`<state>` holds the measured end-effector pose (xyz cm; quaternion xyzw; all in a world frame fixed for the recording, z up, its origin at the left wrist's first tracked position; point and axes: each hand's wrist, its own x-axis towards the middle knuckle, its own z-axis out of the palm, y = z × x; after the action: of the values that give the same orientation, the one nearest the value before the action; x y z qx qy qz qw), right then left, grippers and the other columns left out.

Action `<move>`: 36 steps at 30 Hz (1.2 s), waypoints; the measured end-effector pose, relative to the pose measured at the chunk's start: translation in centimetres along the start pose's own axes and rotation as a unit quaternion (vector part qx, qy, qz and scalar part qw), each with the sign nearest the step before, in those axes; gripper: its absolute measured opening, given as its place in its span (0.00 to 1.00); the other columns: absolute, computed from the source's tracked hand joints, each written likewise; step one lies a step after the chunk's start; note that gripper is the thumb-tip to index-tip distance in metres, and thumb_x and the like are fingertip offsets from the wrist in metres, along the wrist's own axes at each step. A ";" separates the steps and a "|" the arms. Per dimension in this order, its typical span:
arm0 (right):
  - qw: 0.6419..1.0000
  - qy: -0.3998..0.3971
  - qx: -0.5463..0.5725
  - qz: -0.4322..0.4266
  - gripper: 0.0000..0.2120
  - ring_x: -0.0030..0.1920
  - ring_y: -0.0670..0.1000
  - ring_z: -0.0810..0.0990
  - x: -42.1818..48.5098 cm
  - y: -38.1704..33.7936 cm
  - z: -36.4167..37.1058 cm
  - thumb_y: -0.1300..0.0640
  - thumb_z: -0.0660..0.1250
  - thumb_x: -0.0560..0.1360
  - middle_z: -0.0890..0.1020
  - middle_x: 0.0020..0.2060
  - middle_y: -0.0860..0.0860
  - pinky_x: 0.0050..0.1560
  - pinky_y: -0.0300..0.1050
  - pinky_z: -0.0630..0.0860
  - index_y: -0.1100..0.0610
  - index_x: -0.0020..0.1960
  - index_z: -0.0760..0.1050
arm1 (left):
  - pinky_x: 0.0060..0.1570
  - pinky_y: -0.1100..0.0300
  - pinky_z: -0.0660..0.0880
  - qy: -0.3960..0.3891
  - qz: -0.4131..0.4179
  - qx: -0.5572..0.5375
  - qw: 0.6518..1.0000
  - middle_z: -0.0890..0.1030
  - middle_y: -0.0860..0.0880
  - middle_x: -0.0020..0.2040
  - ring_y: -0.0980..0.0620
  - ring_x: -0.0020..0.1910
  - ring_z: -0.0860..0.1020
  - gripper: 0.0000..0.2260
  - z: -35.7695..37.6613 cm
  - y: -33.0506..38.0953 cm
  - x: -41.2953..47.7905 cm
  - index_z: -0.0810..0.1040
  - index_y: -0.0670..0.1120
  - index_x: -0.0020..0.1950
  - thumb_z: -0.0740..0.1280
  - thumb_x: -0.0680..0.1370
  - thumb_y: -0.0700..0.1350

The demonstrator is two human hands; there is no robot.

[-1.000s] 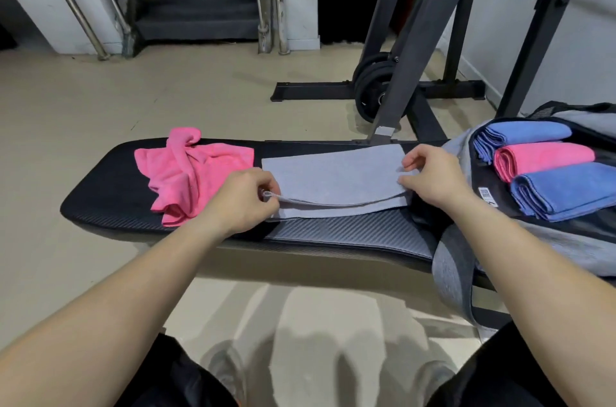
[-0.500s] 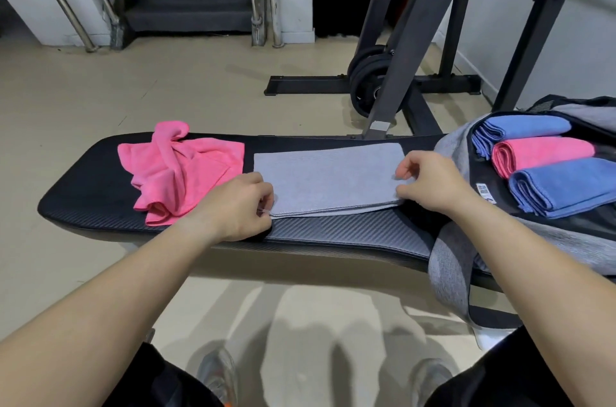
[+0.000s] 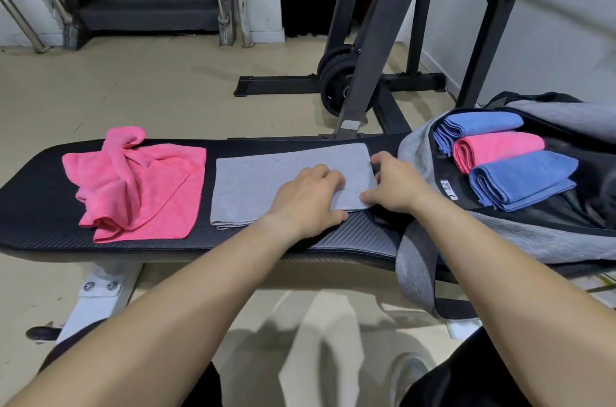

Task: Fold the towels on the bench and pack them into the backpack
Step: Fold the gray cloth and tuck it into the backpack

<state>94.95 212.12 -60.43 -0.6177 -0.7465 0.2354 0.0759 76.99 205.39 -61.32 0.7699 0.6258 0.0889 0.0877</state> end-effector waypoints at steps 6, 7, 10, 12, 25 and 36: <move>0.991 0.042 0.126 -0.011 0.27 0.48 0.50 0.78 0.4 0.2 -0.9 0.60 0.73 0.71 0.78 0.41 0.45 0.49 0.44 0.72 0.54 0.68 0.68 | 0.44 0.51 0.73 0.065 0.035 0.091 0.993 0.77 0.49 0.57 0.43 0.55 0.76 0.14 0.7 0.3 1.1 0.73 0.51 0.62 0.65 0.79 0.53; 0.987 0.043 0.155 -0.009 0.26 0.45 0.50 0.79 0.5 0.2 -1.0 0.60 0.73 0.72 0.79 0.40 0.46 0.48 0.44 0.74 0.53 0.67 0.69 | 0.43 0.52 0.72 0.076 0.042 0.090 0.992 0.78 0.49 0.56 0.42 0.52 0.78 0.12 0.6 0.2 1.0 0.73 0.50 0.61 0.63 0.79 0.52; 0.950 0.023 0.310 0.004 0.17 0.34 0.51 0.81 0.5 -0.2 -1.2 0.63 0.66 0.77 0.79 0.39 0.51 0.43 0.51 0.83 0.57 0.65 0.70 | 0.43 0.50 0.74 0.096 0.021 0.014 0.995 0.83 0.47 0.50 0.39 0.46 0.79 0.09 0.6 -0.7 0.9 0.71 0.50 0.59 0.61 0.80 0.50; 0.920 0.004 0.391 0.004 0.16 0.35 0.53 0.83 0.4 -0.4 -1.5 0.66 0.58 0.79 0.80 0.43 0.56 0.41 0.48 0.81 0.60 0.67 0.70 | 0.45 0.47 0.76 0.097 -0.009 -0.036 0.995 0.84 0.46 0.48 0.39 0.45 0.79 0.10 0.6 -1.5 1.0 0.70 0.51 0.60 0.61 0.81 0.51; 0.986 0.054 0.002 -0.156 0.15 0.49 0.49 0.76 -0.2 -0.8 -0.3 0.51 0.78 0.67 0.75 0.48 0.45 0.51 0.50 0.76 0.48 0.47 0.74 | 0.45 0.52 0.68 0.102 -0.110 -0.147 0.978 0.83 0.46 0.45 0.41 0.50 0.77 0.12 0.7 -2.6 2.2 0.71 0.48 0.65 0.59 0.83 0.50; 0.974 0.158 -0.072 -0.144 0.05 0.48 0.56 0.78 0.0 -2.5 1.7 0.55 0.66 0.73 0.77 0.45 0.48 0.40 0.48 0.73 0.50 0.40 0.71 | 0.46 0.52 0.72 0.130 -0.143 -0.230 0.954 0.81 0.49 0.39 0.45 0.44 0.78 0.10 0.2 -2.8 2.5 0.73 0.48 0.61 0.61 0.81 0.48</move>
<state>91.98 211.39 -60.83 -0.5367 -0.8213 0.0669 0.1814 74.92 208.42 -62.16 0.6130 0.6981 0.3163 0.1919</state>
